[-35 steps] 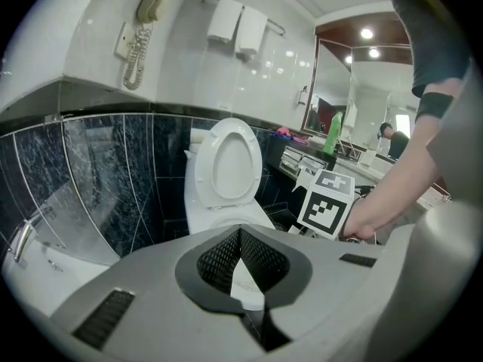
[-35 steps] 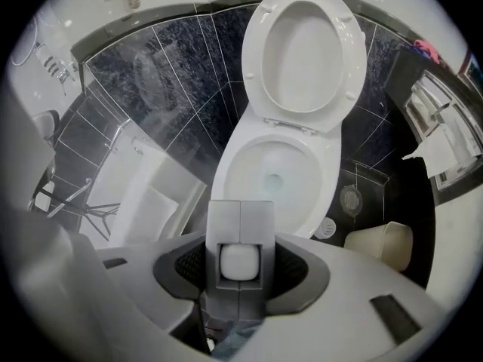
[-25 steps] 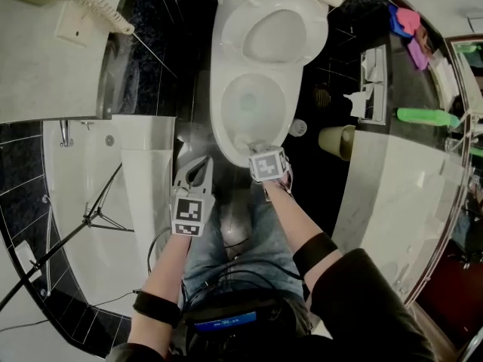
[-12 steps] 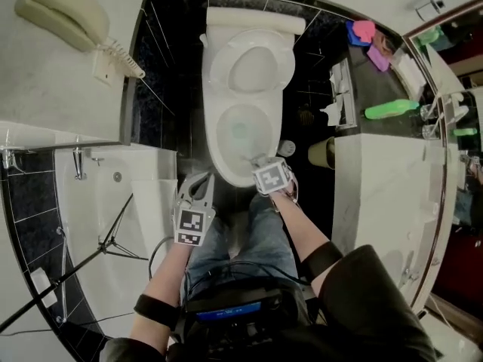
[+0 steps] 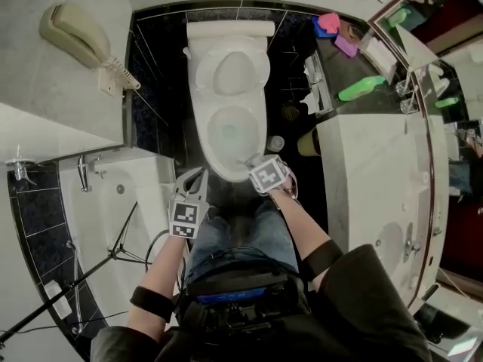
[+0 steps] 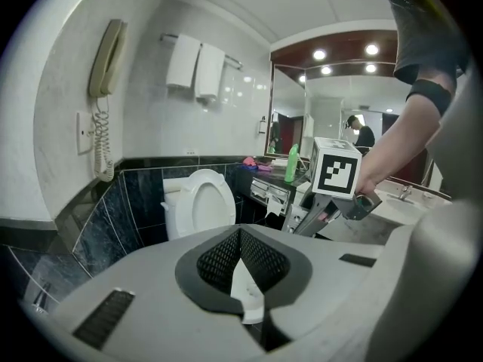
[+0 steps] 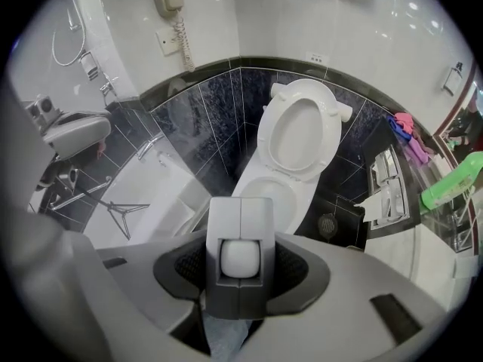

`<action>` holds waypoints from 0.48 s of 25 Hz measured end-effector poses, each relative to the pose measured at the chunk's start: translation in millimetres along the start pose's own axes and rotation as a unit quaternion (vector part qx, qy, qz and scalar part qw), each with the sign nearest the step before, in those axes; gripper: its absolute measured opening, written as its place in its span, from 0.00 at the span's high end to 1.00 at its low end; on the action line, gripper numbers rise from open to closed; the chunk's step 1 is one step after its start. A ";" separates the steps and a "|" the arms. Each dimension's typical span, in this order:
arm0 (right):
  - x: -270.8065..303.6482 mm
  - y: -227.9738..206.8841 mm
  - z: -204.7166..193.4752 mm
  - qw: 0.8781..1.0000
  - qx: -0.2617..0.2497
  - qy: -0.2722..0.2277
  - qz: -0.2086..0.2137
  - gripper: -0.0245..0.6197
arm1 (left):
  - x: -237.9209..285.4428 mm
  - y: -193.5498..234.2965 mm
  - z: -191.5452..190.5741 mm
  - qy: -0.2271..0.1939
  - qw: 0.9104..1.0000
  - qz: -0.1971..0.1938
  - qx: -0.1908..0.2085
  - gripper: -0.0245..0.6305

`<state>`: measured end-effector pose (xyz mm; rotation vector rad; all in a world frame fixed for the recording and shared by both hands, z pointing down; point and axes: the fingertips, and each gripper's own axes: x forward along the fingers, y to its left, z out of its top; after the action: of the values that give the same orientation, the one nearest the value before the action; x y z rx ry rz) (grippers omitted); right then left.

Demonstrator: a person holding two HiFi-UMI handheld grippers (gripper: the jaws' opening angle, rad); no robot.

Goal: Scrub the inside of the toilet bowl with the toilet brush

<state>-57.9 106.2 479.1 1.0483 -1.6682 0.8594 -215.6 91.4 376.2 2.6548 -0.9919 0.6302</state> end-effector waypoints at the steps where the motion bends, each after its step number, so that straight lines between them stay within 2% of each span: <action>1: -6.0 0.3 -2.1 1.000 0.000 0.002 0.001 0.66 | -2.2 -2.0 2.9 0.000 1.000 0.001 0.000 0.97; 6: -27.5 -6.8 -15.6 1.000 -0.010 0.002 0.010 0.66 | -4.6 -15.0 13.6 0.001 1.000 0.019 -0.006 0.97; 12: -34.5 -23.0 -37.3 0.999 -0.039 0.002 0.034 0.66 | 0.9 -31.1 22.7 0.001 0.998 0.061 -0.021 0.97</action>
<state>-17.5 139.2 459.1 0.9415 -1.7291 0.8327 -187.2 105.7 354.4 2.5716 -1.1618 0.6287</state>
